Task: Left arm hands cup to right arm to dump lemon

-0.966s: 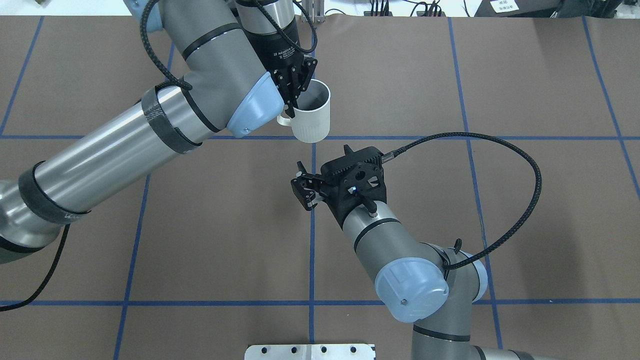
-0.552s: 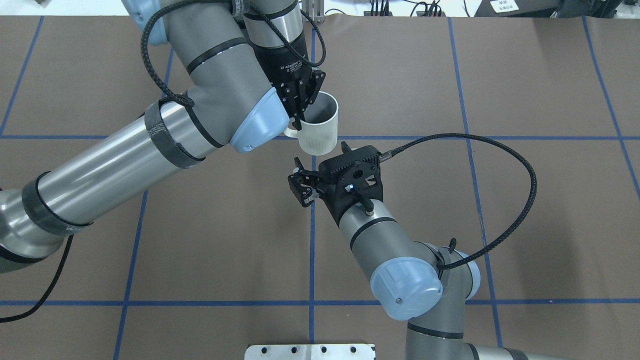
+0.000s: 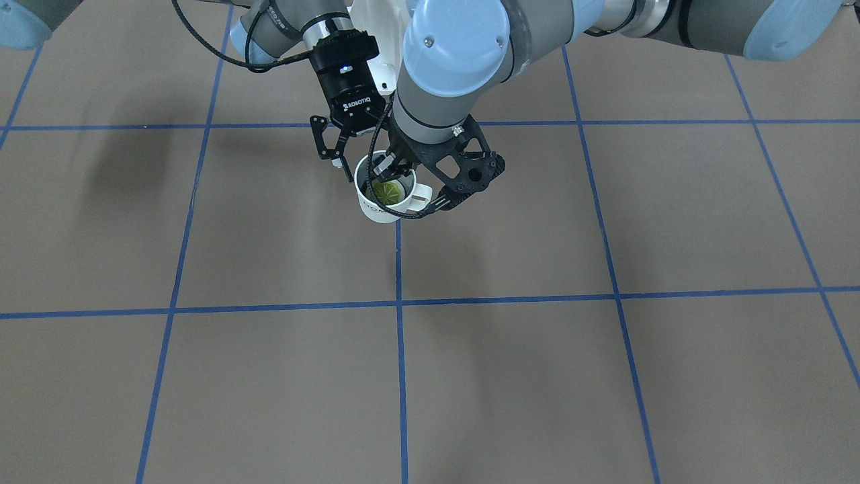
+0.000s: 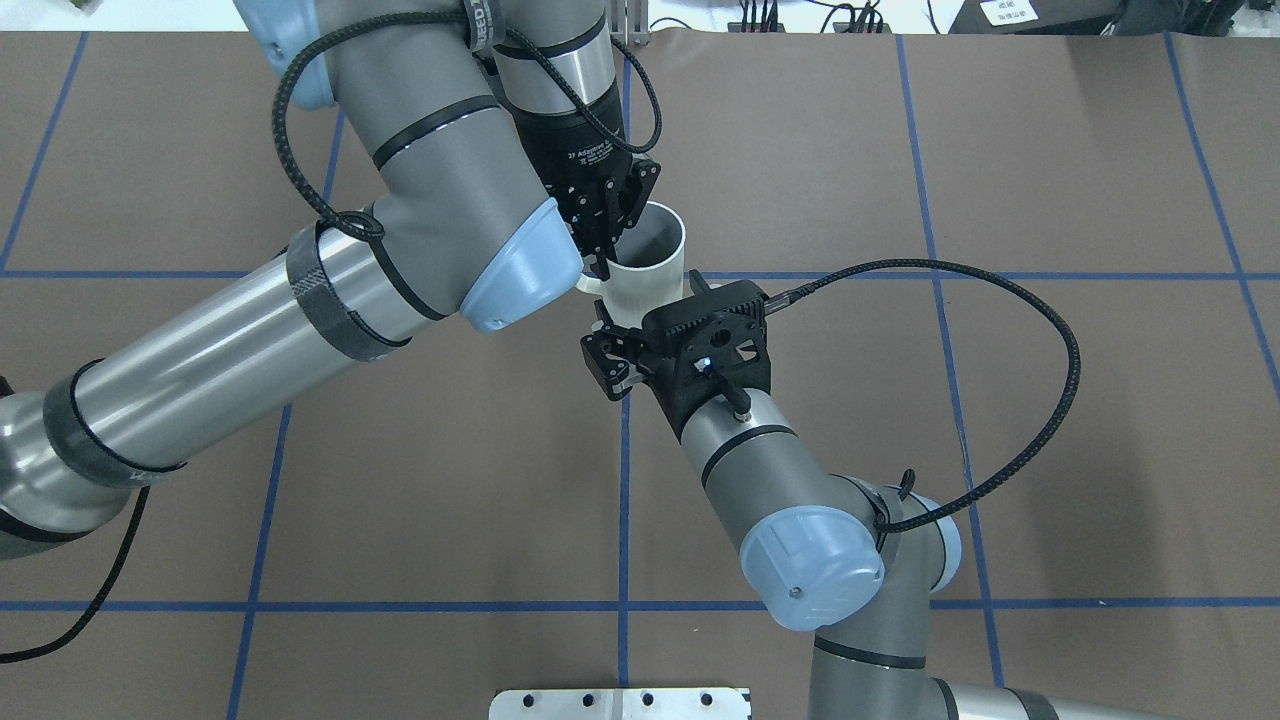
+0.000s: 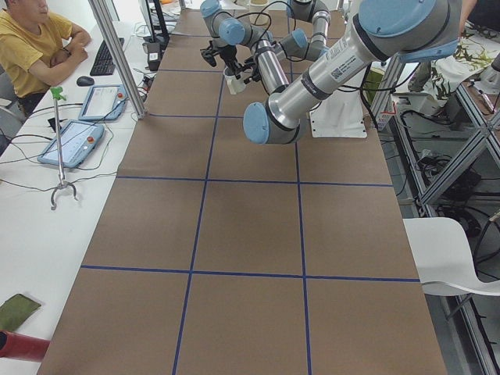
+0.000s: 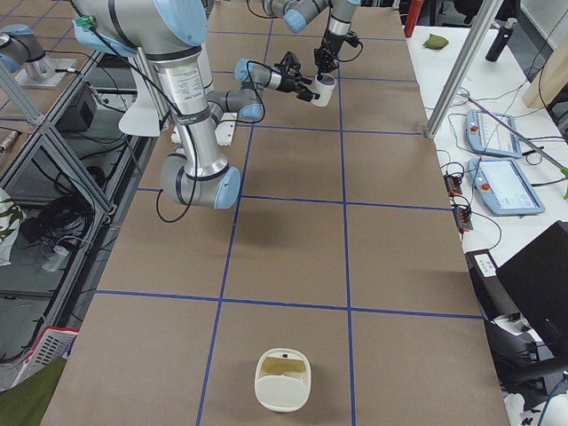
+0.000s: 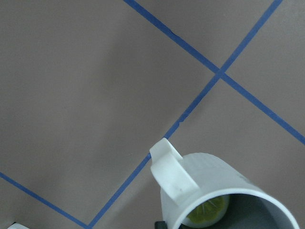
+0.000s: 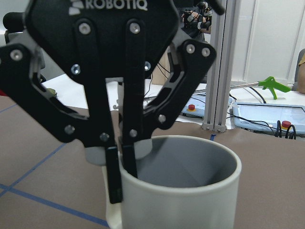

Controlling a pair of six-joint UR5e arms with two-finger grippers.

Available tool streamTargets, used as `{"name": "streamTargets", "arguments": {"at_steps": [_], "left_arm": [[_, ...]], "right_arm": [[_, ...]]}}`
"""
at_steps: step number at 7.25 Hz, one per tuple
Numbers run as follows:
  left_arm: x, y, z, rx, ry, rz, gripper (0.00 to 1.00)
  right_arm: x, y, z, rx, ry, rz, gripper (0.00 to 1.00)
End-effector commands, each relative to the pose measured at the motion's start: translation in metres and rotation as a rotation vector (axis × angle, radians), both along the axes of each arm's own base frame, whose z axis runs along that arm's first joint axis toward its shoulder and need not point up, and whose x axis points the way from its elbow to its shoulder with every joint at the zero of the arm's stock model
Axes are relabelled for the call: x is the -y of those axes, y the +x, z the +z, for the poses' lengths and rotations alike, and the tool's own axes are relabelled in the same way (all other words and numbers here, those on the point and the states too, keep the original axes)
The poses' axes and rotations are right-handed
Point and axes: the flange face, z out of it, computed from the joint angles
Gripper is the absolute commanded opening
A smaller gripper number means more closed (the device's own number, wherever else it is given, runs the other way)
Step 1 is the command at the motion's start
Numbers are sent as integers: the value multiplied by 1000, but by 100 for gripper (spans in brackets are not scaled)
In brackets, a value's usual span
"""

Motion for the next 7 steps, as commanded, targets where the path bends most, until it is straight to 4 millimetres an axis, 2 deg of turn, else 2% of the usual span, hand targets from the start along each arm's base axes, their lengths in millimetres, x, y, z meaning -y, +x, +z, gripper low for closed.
{"name": "streamTargets", "arguments": {"at_steps": [1,5,7], "left_arm": [[-6,-1,-1,-4,4,5,0],[-28,0,-10,-12,9,30,0],[-30,2,-11,-13,10,33,0]], "right_arm": [[3,1,0,1,0,7,100],[3,1,0,1,0,8,100],[4,-5,7,-14,-4,8,100]]}}
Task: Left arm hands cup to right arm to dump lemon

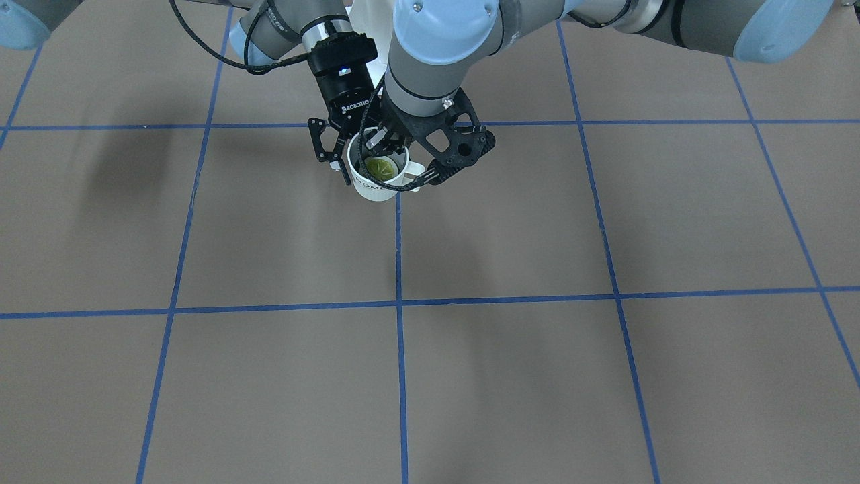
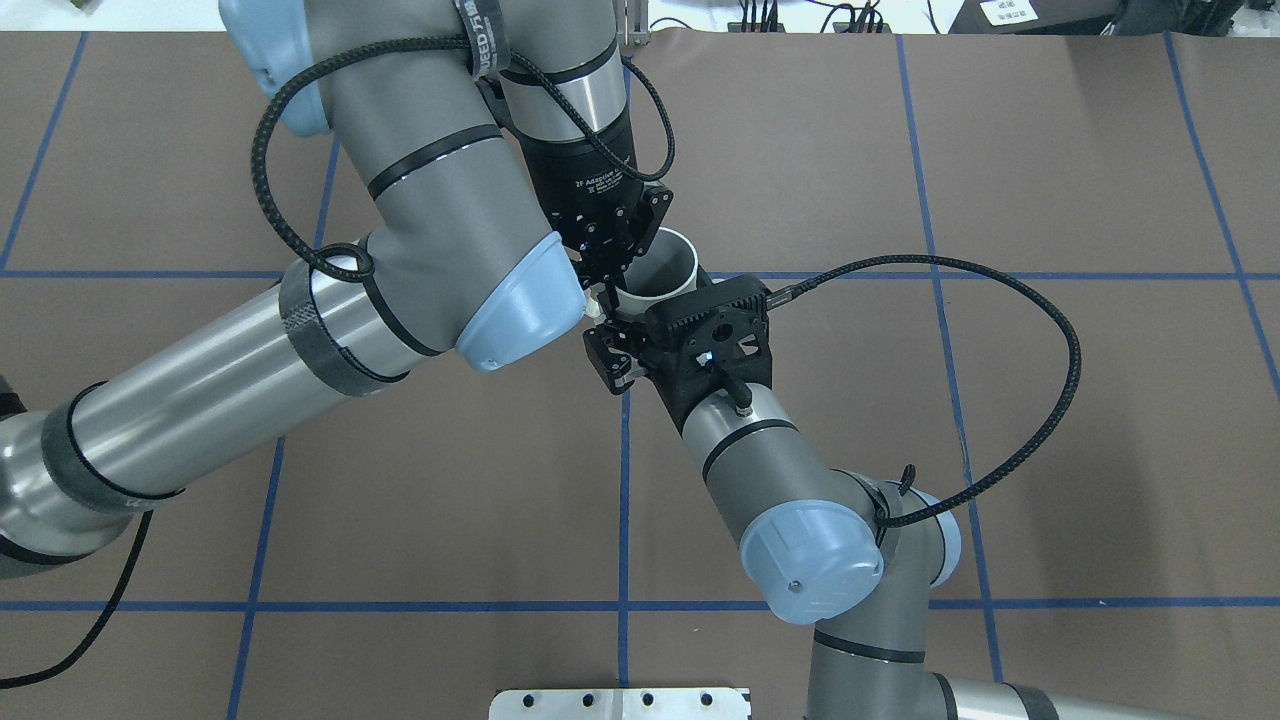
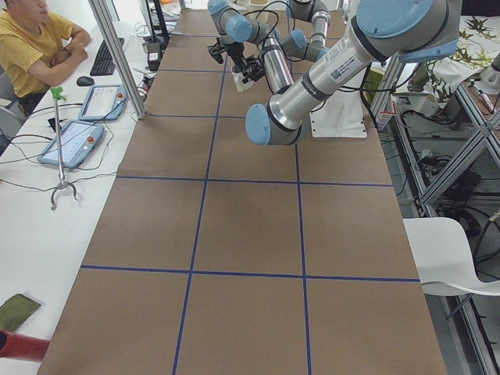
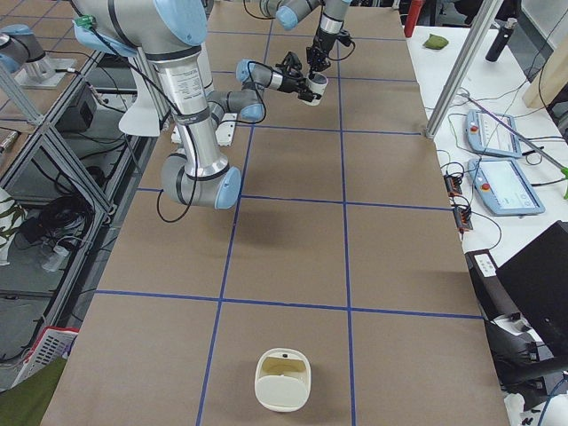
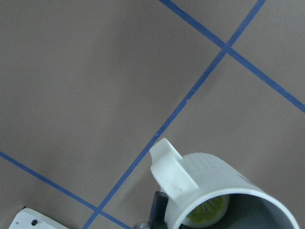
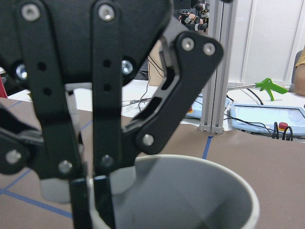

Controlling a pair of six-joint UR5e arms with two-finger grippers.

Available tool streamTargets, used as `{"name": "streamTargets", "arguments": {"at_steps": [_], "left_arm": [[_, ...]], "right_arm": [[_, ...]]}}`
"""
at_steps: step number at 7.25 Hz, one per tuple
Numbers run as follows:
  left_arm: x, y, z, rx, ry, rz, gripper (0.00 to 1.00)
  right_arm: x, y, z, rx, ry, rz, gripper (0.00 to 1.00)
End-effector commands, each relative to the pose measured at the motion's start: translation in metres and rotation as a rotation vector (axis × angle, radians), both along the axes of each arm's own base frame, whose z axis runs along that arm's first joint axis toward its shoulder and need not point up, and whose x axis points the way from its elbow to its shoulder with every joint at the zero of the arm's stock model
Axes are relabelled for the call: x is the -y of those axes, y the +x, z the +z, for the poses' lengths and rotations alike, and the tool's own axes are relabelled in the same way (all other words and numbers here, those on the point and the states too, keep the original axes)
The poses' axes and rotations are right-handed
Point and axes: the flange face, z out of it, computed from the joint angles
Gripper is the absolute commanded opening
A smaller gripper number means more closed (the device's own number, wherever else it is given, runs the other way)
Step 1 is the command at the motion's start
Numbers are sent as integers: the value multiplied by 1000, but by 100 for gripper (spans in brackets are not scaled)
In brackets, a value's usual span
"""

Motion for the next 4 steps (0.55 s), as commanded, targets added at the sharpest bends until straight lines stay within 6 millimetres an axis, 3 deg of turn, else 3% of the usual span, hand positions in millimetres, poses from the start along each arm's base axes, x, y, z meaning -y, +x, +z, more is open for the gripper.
{"name": "streamTargets", "arguments": {"at_steps": [1,4], "left_arm": [[-3,2,-1,-1,1,6,0],[-4,3,-1,-1,1,7,0]], "right_arm": [[0,-4,4,-9,-2,0,100],[0,-4,2,-4,-1,0,97]]}}
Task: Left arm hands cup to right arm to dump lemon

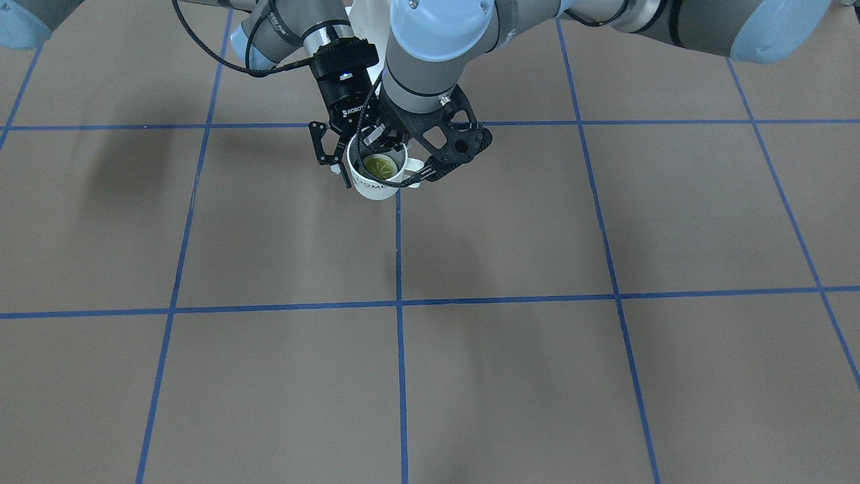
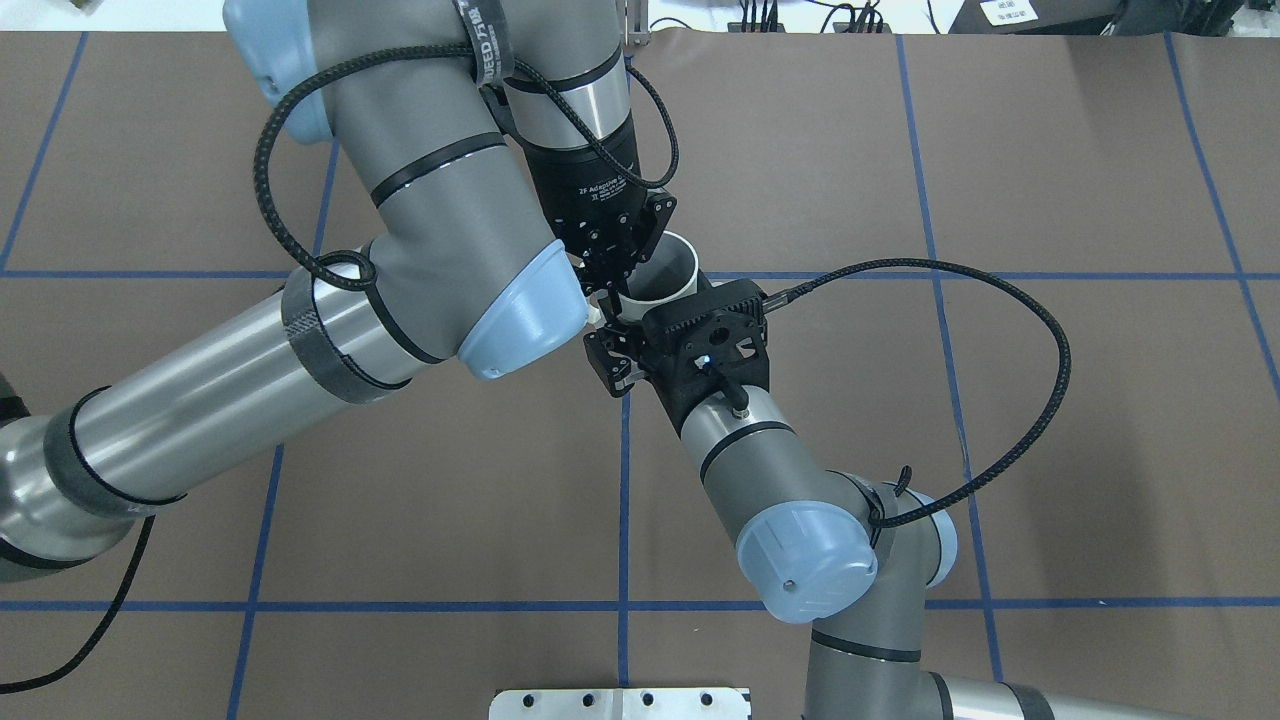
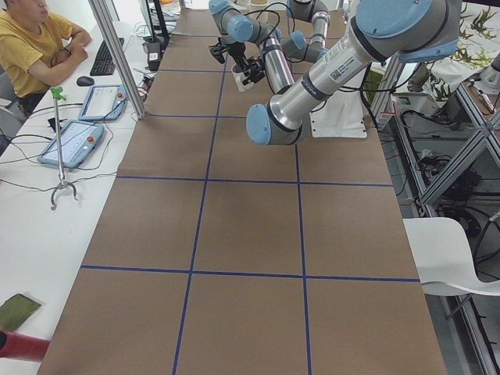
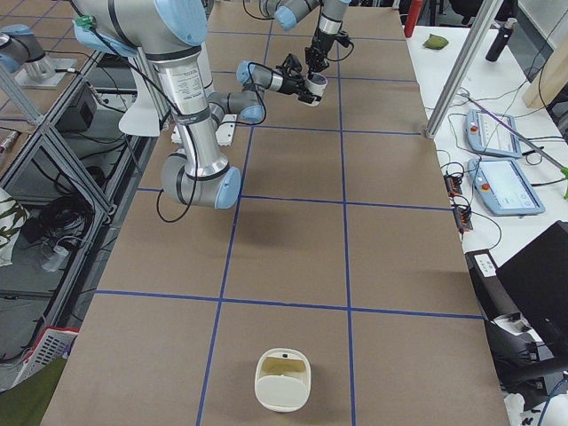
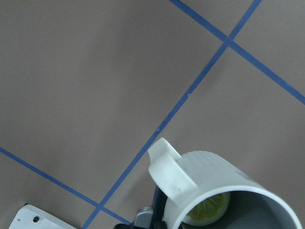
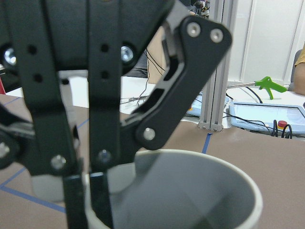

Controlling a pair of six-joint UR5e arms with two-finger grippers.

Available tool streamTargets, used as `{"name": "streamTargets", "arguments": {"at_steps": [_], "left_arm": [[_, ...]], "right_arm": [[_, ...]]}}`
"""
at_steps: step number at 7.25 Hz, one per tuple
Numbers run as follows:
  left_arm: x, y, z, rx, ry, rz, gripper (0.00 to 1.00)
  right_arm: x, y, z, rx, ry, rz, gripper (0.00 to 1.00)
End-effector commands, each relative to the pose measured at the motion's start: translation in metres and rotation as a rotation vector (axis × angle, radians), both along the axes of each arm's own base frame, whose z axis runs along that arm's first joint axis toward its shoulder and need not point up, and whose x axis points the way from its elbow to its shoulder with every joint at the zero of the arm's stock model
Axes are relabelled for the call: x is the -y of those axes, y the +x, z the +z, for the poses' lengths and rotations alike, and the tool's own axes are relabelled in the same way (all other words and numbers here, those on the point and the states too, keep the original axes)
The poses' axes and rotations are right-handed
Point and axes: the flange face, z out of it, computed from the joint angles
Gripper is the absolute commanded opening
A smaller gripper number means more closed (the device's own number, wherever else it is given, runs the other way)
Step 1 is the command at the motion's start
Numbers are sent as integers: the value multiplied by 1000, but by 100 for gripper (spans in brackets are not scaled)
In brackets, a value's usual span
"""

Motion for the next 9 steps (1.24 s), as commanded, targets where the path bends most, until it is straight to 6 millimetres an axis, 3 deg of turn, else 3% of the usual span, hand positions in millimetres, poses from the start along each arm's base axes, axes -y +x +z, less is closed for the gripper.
{"name": "streamTargets", "arguments": {"at_steps": [1,2,3,4,7,9], "left_arm": [[0,0,0,0,0,0,0],[0,0,0,-1,1,0,1],[0,0,0,-2,3,-1,50],[-1,-2,-2,-2,10,-4,100],[-21,-29,-11,-33,37,-10,100],[-16,-59,-22,-59,67,-49,100]], "right_arm": [[0,1,-2,10,1,0,56],[-2,0,-2,18,2,-5,19],[-3,0,-2,24,3,-8,0],[-3,1,-3,28,4,-9,0],[-4,1,-4,41,-3,-8,0],[-3,2,-3,58,-9,-11,0]]}}
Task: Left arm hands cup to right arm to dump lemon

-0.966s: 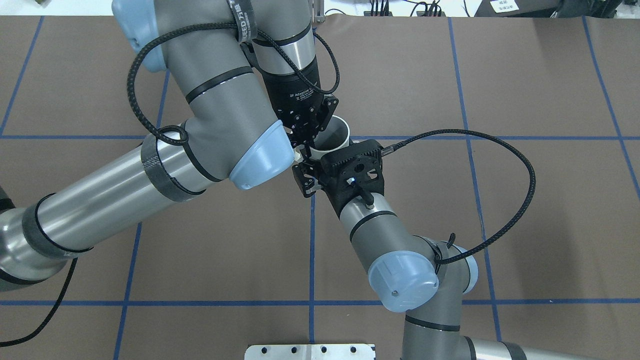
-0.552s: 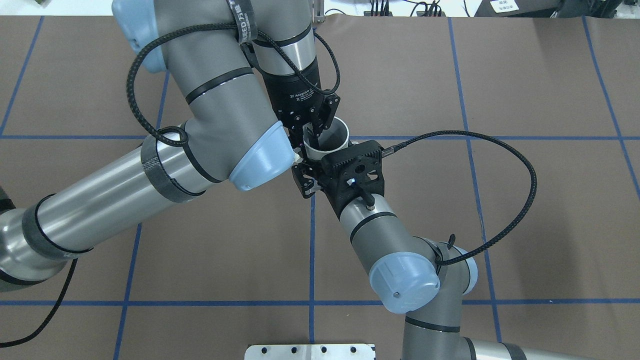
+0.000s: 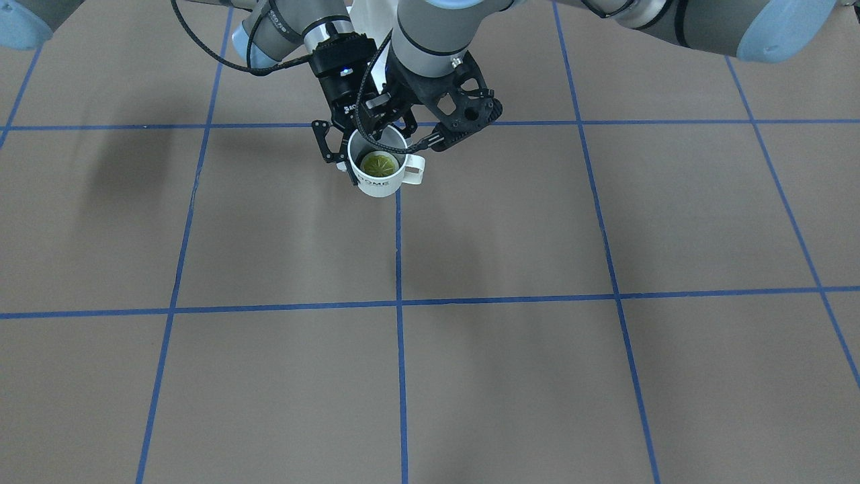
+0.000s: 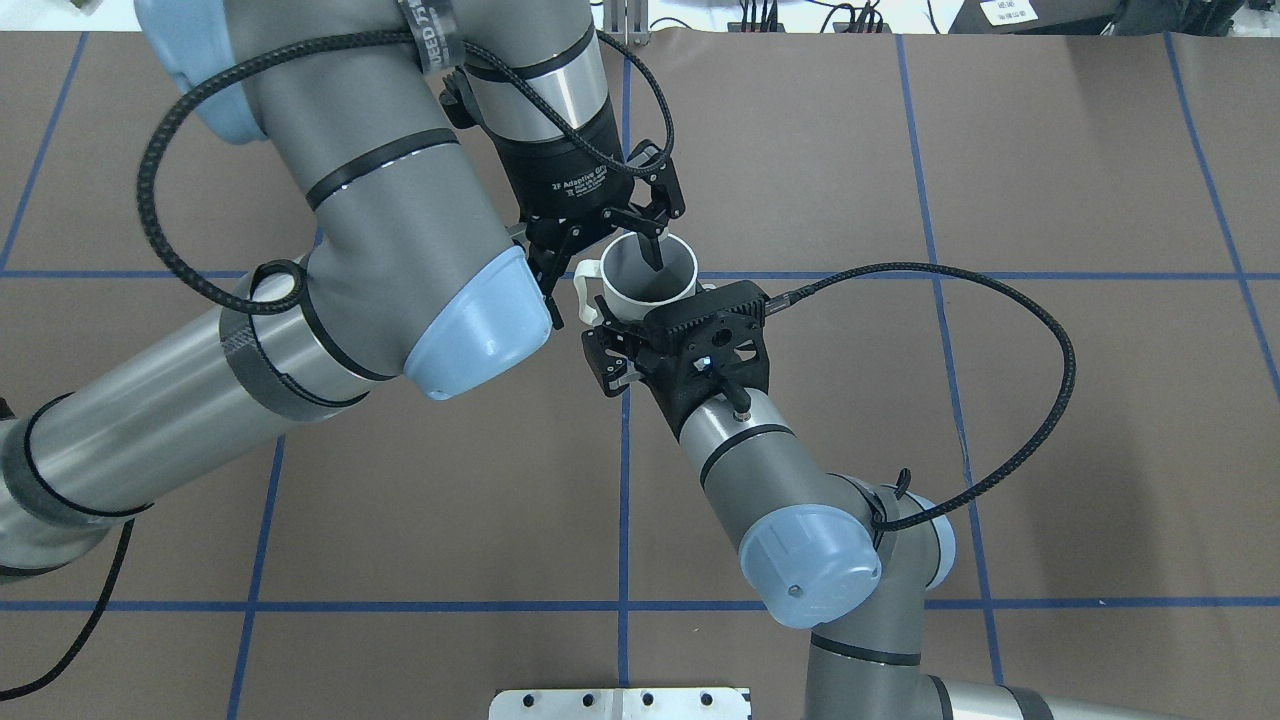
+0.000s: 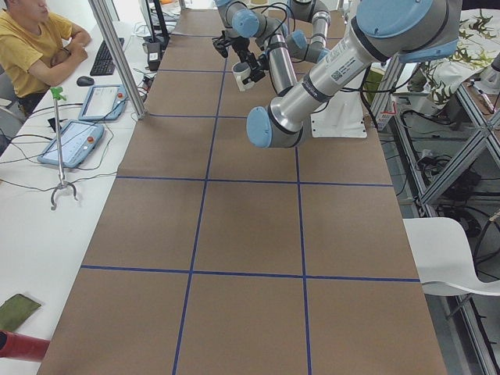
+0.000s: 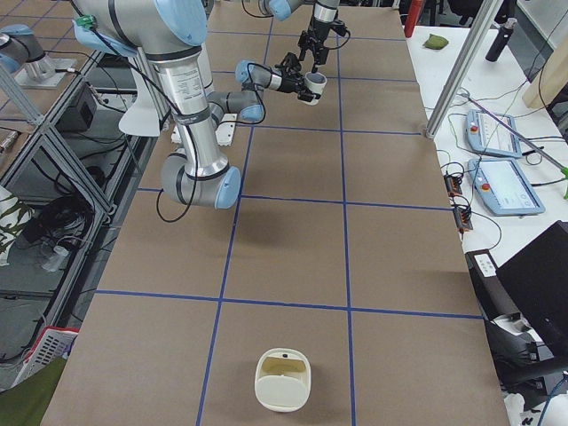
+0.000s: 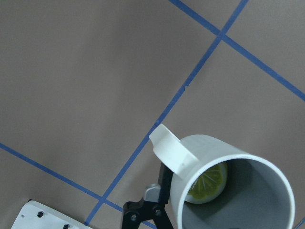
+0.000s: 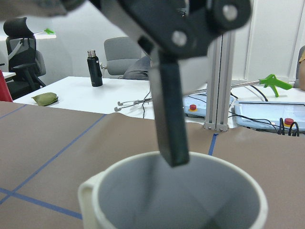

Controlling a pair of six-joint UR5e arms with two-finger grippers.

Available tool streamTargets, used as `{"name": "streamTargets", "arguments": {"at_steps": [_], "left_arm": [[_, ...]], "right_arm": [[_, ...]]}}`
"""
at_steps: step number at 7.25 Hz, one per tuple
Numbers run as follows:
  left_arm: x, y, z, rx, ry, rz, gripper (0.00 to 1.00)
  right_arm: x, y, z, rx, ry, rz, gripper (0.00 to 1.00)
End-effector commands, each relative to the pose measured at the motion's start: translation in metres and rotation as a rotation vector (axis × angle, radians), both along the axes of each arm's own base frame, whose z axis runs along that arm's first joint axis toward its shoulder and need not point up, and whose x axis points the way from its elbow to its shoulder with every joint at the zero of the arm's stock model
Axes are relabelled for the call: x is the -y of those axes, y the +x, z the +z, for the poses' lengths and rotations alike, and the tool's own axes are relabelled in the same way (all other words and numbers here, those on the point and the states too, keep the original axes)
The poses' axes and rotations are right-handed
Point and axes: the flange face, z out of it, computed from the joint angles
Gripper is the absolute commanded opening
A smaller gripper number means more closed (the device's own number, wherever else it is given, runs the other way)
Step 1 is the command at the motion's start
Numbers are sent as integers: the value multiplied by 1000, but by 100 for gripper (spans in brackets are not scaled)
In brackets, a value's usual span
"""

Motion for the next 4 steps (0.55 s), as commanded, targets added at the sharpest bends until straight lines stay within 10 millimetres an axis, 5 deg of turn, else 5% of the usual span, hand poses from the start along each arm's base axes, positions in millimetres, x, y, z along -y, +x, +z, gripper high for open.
{"name": "streamTargets", "arguments": {"at_steps": [1,4], "left_arm": [[11,-35,-6,-18,21,-53,100],[25,-47,5,-5,15,-81,100]], "right_arm": [[4,3,0,24,-11,2,0],[11,26,29,67,-64,36,0]]}}
